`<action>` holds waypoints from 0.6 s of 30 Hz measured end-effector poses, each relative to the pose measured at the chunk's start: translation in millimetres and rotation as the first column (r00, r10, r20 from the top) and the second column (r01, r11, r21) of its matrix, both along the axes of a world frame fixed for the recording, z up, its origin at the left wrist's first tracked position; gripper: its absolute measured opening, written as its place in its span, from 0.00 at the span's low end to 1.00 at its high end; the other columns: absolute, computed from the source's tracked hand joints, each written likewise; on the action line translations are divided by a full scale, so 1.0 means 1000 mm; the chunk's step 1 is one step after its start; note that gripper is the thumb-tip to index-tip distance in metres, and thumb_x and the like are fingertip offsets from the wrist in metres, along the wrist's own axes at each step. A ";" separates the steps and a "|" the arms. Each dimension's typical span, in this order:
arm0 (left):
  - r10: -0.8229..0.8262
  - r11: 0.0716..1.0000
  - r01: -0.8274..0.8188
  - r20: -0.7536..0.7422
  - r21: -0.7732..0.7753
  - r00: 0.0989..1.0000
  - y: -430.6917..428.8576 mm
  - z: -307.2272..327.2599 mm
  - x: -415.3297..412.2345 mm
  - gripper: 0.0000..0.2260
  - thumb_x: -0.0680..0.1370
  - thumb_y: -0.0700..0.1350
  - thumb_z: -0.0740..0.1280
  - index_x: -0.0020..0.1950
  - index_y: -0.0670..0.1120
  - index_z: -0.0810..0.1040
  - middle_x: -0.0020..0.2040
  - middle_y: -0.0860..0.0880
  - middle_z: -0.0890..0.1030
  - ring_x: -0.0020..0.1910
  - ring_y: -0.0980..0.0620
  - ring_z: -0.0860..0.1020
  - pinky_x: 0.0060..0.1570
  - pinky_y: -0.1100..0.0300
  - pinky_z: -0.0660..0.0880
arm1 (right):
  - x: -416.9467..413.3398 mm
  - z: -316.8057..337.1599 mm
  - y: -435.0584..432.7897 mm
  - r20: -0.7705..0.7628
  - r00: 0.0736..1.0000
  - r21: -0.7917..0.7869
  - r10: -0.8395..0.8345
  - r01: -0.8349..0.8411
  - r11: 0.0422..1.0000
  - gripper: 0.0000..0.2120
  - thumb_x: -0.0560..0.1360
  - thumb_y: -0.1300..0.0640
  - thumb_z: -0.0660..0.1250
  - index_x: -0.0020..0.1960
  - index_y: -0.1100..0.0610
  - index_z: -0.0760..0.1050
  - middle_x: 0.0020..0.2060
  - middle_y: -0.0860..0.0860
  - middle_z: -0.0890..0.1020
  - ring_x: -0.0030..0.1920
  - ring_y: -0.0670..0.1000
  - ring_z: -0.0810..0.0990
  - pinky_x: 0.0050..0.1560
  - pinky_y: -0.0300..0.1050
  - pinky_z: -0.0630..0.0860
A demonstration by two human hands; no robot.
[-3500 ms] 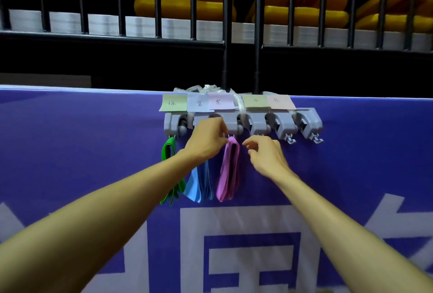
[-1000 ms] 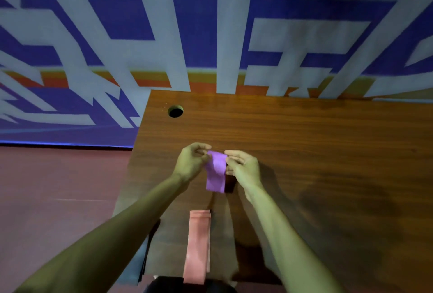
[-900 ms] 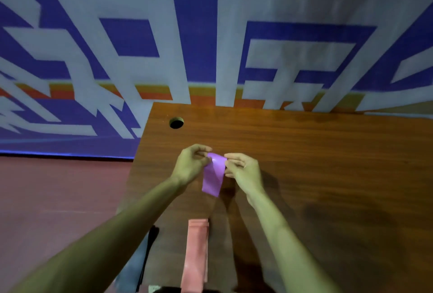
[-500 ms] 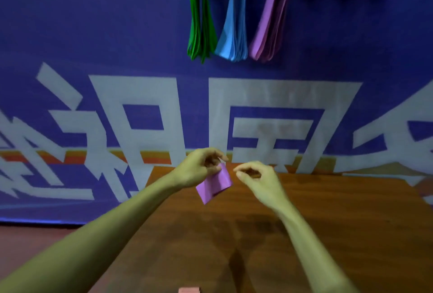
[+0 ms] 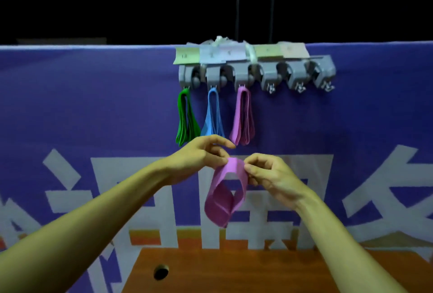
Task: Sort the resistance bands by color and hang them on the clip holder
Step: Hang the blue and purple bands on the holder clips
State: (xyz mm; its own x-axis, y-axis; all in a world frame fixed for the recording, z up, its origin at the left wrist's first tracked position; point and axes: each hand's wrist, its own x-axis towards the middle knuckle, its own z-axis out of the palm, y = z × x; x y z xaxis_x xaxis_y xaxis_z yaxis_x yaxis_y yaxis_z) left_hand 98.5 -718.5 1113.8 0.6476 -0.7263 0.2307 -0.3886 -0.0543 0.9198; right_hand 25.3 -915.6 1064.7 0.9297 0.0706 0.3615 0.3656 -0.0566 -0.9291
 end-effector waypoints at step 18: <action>0.011 0.998 -0.018 0.107 0.067 0.994 -0.032 0.060 0.027 0.06 0.79 0.40 0.65 0.50 0.40 0.80 0.38 0.50 0.82 0.36 0.57 0.77 0.37 0.66 0.73 | 0.020 0.098 -0.050 0.052 0.988 -0.118 -0.147 0.152 0.981 0.07 0.76 0.64 0.66 0.40 0.60 0.77 0.30 0.49 0.76 0.31 0.46 0.72 0.34 0.38 0.72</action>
